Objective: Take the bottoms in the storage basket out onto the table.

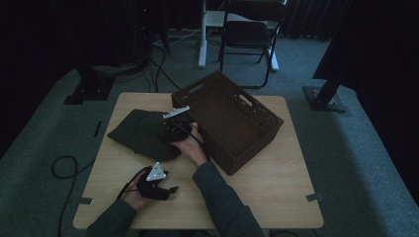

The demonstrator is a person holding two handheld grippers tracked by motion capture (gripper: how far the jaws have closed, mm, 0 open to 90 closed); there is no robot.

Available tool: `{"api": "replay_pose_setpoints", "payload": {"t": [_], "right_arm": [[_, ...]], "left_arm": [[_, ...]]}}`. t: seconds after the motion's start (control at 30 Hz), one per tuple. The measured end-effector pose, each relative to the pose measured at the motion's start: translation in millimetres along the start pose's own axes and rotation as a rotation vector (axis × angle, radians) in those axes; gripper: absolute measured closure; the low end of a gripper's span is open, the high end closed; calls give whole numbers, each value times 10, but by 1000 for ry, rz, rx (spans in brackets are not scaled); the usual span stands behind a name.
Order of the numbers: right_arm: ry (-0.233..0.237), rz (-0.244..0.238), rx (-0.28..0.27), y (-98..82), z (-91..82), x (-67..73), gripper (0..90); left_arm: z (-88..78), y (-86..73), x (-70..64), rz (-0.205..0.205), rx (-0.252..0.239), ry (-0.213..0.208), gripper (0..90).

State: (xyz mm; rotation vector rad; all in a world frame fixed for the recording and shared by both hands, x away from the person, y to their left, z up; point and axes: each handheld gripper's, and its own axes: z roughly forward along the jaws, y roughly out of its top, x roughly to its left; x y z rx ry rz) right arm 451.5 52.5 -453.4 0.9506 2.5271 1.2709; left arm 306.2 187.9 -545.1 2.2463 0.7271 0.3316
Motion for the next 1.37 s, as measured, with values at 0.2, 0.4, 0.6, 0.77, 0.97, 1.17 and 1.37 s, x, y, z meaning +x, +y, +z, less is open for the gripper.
{"api": "replay_pose_setpoints", "payload": {"t": [0.2,0.4,0.6,0.77,0.97,1.17,1.37], "right_arm": [[7,-4,-6,-84,-65,10,466],[1,-8,-16,-142,-192,7,467],[-29,-25,-25,-196,-352,-6,467],[-58,-19,-56,-236,-521,-73,467],[-71,11,-75,-260,-611,-140,465],[-73,17,-86,-265,-634,-142,464],[-73,28,-86,-277,-633,-160,464]], "left_arm": [[1,0,0,0,0,0,274],[-1,0,0,-1,2,-2,274],[2,3,2,1,1,0,272],[3,6,3,2,4,0,270],[5,8,4,3,5,-1,269],[6,9,4,3,5,-1,269],[6,9,4,3,5,-1,269]]}}
